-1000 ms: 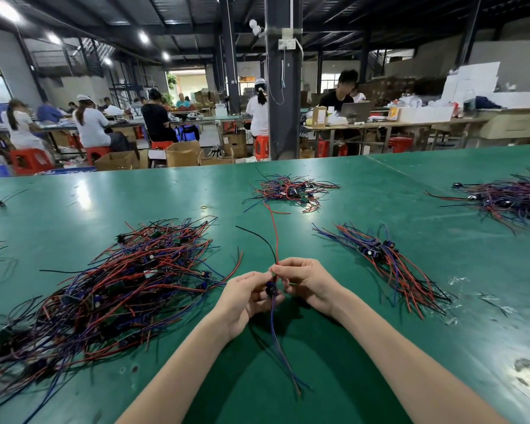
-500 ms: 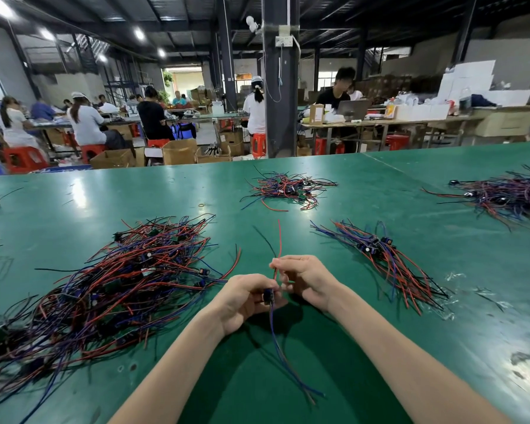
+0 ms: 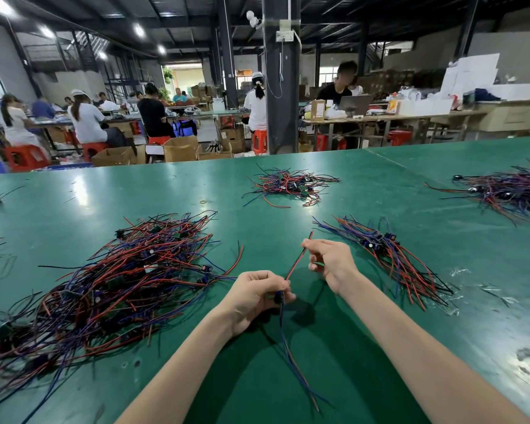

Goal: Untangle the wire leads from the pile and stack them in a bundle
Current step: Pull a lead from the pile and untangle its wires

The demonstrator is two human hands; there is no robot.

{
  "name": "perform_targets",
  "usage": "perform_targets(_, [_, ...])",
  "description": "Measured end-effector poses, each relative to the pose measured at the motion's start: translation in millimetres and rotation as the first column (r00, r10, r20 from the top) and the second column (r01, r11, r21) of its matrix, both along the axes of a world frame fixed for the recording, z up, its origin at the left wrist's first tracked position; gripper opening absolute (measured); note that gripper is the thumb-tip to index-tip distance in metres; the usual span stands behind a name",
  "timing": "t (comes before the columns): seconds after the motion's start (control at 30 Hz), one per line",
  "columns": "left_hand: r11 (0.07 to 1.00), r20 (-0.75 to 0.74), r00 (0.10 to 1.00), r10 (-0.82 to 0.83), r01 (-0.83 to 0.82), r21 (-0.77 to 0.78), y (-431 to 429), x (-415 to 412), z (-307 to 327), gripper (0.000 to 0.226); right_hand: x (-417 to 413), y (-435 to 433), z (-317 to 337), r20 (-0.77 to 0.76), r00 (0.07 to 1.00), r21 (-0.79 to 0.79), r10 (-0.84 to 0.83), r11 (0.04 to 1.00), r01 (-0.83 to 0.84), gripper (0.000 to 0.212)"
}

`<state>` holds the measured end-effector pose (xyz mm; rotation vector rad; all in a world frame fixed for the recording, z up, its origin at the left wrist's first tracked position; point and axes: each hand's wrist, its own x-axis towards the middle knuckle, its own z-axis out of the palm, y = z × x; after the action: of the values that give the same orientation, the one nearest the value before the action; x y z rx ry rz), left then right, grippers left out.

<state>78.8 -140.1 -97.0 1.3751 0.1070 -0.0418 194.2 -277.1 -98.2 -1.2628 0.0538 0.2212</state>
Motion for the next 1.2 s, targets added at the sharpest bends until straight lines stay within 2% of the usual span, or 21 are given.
perform_targets(0.13, [0.999,0.169,0.985,-0.015,0.008,0.039,-6,-4,3,0.033,-4,1,0,-0.036,0.997,-0.018,0.074,0.997,-0.074,0.012])
perform_targets(0.23, [0.992,0.231,0.965,-0.124,0.129,-0.009,-9,-6,8,0.021,-7,2,2,-0.045,0.987,-0.047,0.156,0.986,-0.158,0.011])
perform_targets(0.4, [0.984,0.184,0.967,-0.175,0.166,0.065,-10,-6,7,0.012,-8,1,2,-0.048,0.988,-0.01,0.147,0.989,-0.148,0.014])
perform_targets(0.6, [0.97,0.086,0.98,-0.181,0.164,0.177,-9,-4,3,0.028,-5,0,3,-0.067,0.986,0.047,0.155,0.987,-0.152,0.014])
perform_targets(0.87, [0.979,0.071,0.988,-0.134,0.121,0.165,-6,-3,0,0.029,-7,0,9,-0.121,0.966,0.224,0.229,0.954,-0.198,0.021])
perform_targets(1.2, [0.986,0.073,0.99,-0.118,0.108,0.125,-5,-1,-1,0.034,-5,-3,8,-0.186,0.932,0.386,0.312,0.895,-0.223,0.019])
